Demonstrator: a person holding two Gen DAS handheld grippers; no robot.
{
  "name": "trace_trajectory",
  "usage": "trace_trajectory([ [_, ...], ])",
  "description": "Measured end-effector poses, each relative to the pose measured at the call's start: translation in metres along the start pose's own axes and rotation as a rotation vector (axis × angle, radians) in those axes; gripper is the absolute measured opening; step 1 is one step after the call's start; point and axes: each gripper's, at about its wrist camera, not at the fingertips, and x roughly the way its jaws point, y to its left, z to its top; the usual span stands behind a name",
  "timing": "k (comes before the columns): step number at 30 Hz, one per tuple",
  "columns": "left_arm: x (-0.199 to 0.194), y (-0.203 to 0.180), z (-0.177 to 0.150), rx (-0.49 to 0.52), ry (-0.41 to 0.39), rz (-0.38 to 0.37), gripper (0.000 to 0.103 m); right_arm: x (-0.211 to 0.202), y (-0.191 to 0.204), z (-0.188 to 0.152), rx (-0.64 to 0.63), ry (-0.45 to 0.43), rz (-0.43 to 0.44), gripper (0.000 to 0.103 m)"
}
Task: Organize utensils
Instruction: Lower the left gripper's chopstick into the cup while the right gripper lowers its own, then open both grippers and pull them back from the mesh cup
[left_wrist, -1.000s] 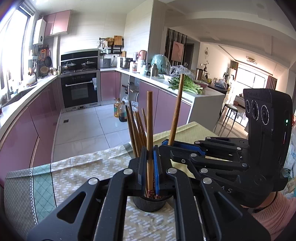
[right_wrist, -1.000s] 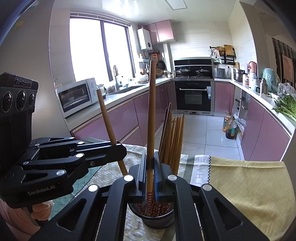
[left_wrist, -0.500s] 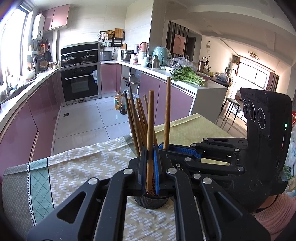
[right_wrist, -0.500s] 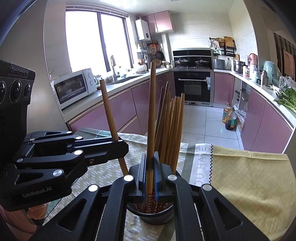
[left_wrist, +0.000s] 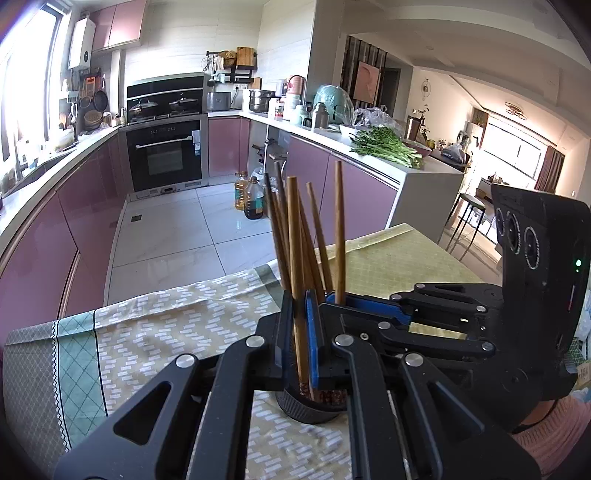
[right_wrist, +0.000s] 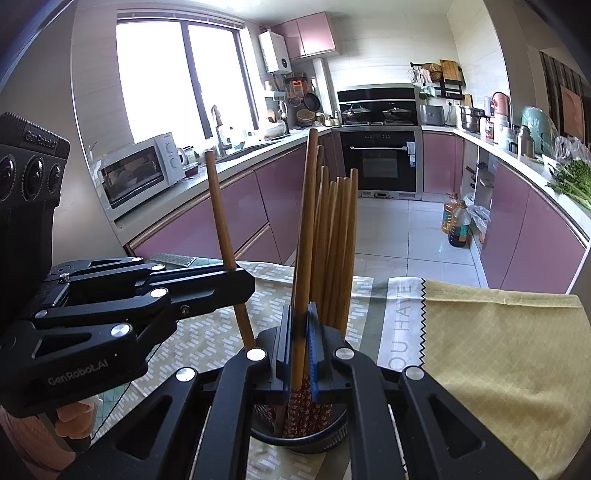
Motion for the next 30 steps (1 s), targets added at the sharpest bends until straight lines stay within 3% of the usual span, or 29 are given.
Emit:
trace_trajectory([
  [8, 0.016, 0.010, -0.005, -0.030, 0.039, -0.011, 0.009, 0.001, -0.006, 0.000, 0.028, 0.002, -0.001, 0.007],
  [11, 0.020, 0.011, -0.013, -0.031, 0.052, -0.014, 0.014, -0.002, -0.007, -0.002, 0.034, -0.002, -0.007, 0.016],
  [16, 0.021, 0.021, -0.030, -0.070, 0.052, -0.026, 0.021, -0.009, -0.010, -0.005, 0.046, -0.011, -0.007, 0.019],
  [20, 0.006, 0.026, -0.042, -0.085, 0.006, 0.001, 0.034, -0.024, -0.006, -0.011, 0.034, -0.041, 0.002, 0.037],
  [21, -0.001, 0.028, -0.046, -0.091, -0.012, 0.008, 0.041, -0.027, -0.004, -0.013, 0.028, -0.048, 0.002, 0.039],
  [23, -0.013, 0.028, -0.053, -0.094, -0.053, 0.041, 0.051, -0.035, 0.000, -0.016, 0.018, -0.071, -0.002, 0.055],
  [25, -0.028, 0.028, -0.061, -0.086, -0.096, 0.078, 0.063, -0.044, 0.005, -0.023, 0.002, -0.100, -0.015, 0.063],
  [27, -0.042, 0.029, -0.069, -0.087, -0.143, 0.122, 0.088, -0.052, 0.010, -0.030, -0.012, -0.128, -0.037, 0.077],
  [28, -0.049, 0.030, -0.074, -0.089, -0.164, 0.144, 0.091, -0.056, 0.012, -0.034, -0.016, -0.145, -0.053, 0.087],
  [30, -0.061, 0.031, -0.079, -0.098, -0.190, 0.167, 0.098, -0.060, 0.016, -0.041, -0.026, -0.171, -0.078, 0.091],
])
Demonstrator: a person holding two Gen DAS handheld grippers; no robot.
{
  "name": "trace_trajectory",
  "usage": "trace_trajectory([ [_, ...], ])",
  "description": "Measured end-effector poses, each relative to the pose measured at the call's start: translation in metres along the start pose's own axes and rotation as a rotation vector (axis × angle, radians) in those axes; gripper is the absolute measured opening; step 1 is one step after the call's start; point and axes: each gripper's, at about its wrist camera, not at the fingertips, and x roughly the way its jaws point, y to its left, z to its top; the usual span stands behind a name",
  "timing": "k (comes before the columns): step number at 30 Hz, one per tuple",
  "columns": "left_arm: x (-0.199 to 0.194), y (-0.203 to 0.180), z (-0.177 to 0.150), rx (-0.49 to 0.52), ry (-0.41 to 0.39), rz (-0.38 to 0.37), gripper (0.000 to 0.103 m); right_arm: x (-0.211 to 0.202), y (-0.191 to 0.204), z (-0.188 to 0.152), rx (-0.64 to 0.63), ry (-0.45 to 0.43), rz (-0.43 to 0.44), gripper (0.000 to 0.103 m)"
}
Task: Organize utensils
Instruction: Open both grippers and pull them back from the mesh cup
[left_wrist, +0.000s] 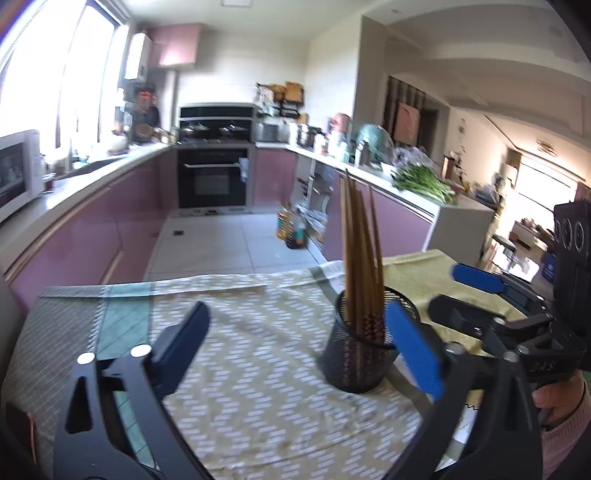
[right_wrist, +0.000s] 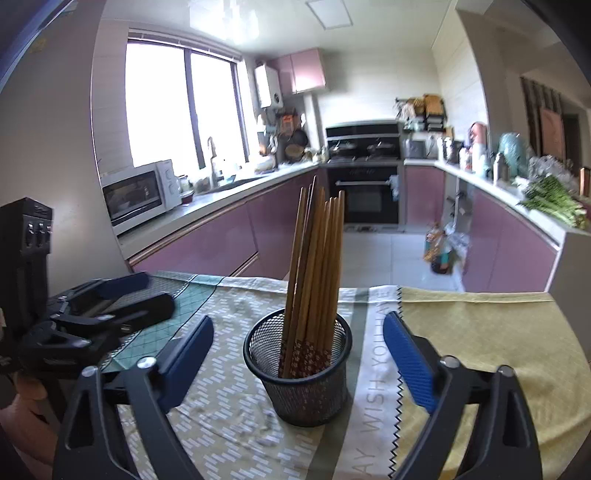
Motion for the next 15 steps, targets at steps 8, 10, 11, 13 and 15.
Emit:
trace_trajectory([
  [8, -0.039, 0.005, -0.018, -0.005, -0.084, 0.083, 0.098, -0.020, 0.018, -0.021, -0.047, -0.072, -0.063, 0.096],
  [10, -0.046, 0.002, -0.021, 0.002, -0.098, 0.093, 0.098, -0.027, 0.024, -0.025, -0.055, -0.100, -0.071, 0.096],
  [11, -0.050, 0.001, -0.023, 0.004, -0.105, 0.098, 0.098, -0.029, 0.025, -0.026, -0.056, -0.108, -0.074, 0.096],
  [13, -0.058, 0.000, -0.025, 0.007, -0.126, 0.109, 0.098, -0.037, 0.029, -0.028, -0.057, -0.135, -0.084, 0.096],
  [15, -0.066, 0.000, -0.028, 0.011, -0.144, 0.119, 0.098, -0.042, 0.034, -0.030, -0.066, -0.152, -0.101, 0.096],
])
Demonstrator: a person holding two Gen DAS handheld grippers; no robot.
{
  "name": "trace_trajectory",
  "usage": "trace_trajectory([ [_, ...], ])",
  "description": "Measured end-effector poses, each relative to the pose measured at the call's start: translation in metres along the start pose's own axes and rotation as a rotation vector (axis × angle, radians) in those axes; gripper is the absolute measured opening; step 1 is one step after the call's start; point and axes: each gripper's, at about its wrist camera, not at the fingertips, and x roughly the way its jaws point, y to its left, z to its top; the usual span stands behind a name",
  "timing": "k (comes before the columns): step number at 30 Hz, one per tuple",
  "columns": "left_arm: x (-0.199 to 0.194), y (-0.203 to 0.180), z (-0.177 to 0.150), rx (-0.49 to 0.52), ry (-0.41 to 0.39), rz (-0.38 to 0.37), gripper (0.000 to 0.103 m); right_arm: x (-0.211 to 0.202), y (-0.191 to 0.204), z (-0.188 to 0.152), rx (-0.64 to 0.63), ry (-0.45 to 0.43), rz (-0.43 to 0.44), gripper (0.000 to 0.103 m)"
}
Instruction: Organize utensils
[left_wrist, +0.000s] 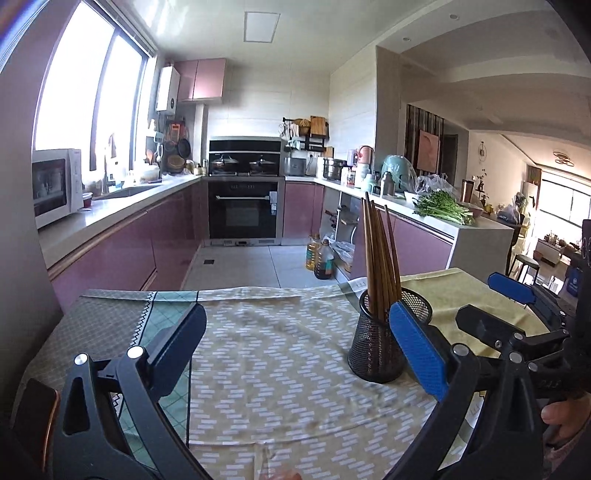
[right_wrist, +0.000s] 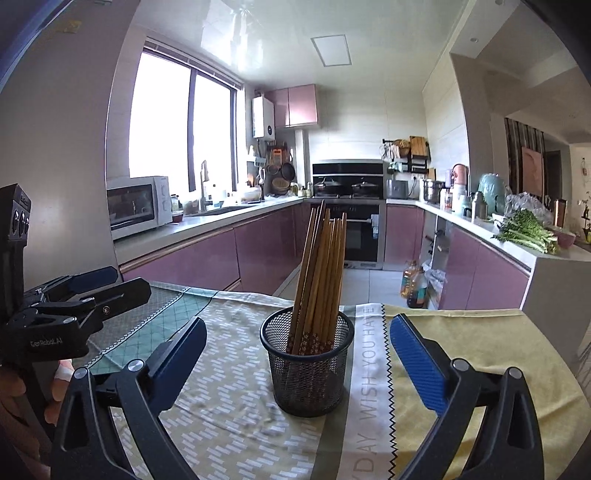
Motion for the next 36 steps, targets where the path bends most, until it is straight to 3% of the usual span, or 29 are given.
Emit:
trace_trajectory([
  [8, -0.021, -0.002, -0.004, 0.010, -0.047, 0.039, 0.098, -0.018, 0.001, -0.001, 0.013, -0.052, -0.021, 0.096],
  [36, -0.051, -0.004, -0.009, -0.007, -0.102, 0.105, 0.098, -0.033, 0.018, -0.003, 0.001, -0.084, -0.053, 0.096],
])
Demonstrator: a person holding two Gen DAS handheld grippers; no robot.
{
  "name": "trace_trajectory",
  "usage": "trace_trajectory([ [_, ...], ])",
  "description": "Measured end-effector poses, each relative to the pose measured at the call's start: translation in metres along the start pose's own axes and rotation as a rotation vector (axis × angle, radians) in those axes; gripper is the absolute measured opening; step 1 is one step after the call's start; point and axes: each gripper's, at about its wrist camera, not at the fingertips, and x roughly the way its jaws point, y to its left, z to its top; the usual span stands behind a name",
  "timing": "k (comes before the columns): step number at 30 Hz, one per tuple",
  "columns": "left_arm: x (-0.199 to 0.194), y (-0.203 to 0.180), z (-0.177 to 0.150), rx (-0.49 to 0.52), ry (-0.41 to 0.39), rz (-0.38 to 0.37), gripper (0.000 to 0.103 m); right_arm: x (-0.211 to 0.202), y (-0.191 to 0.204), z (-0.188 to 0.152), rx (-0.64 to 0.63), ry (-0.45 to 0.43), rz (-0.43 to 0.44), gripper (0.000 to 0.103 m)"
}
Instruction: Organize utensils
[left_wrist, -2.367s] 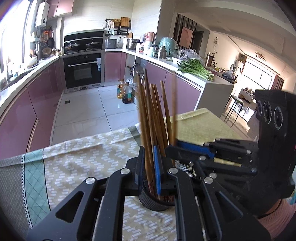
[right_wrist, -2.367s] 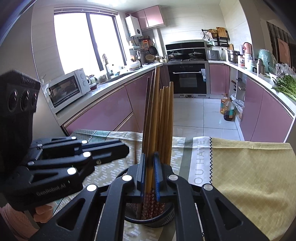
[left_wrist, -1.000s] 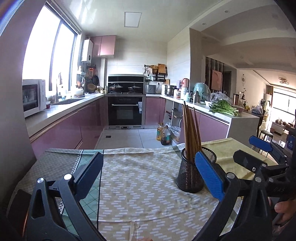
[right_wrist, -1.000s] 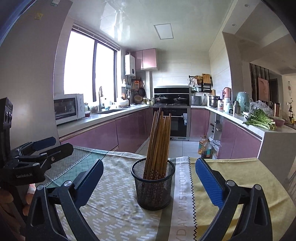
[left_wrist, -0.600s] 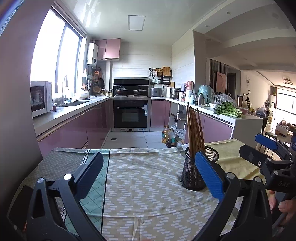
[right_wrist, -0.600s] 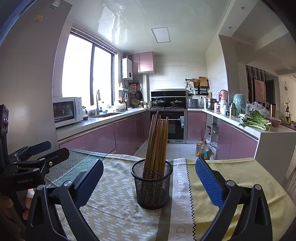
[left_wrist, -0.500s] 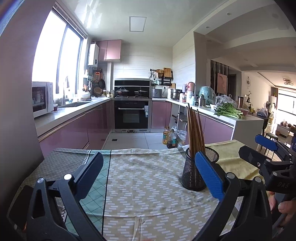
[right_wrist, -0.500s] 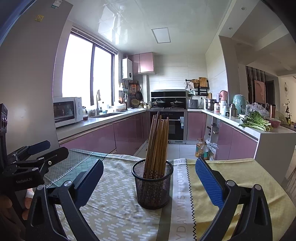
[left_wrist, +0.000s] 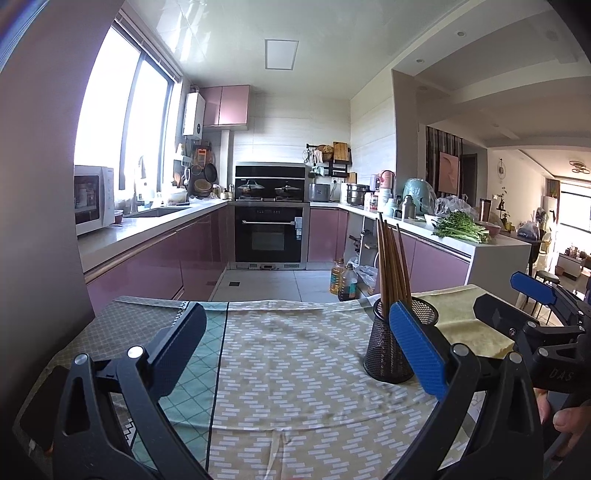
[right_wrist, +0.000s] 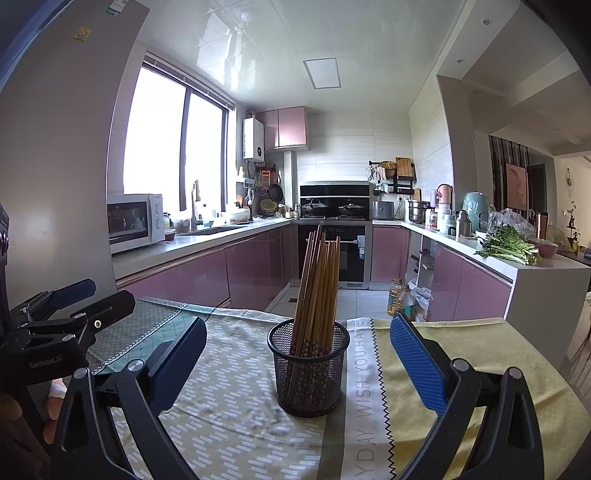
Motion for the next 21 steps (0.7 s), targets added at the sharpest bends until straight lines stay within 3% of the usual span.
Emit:
trace_trajectory([
  [21, -0.0068, -0.0026, 0.0044, 0.017, -0.018, 0.014, 0.098, -0.0020, -0.0007, 0.0001, 0.007, -0.011, -0.006, 0.096],
])
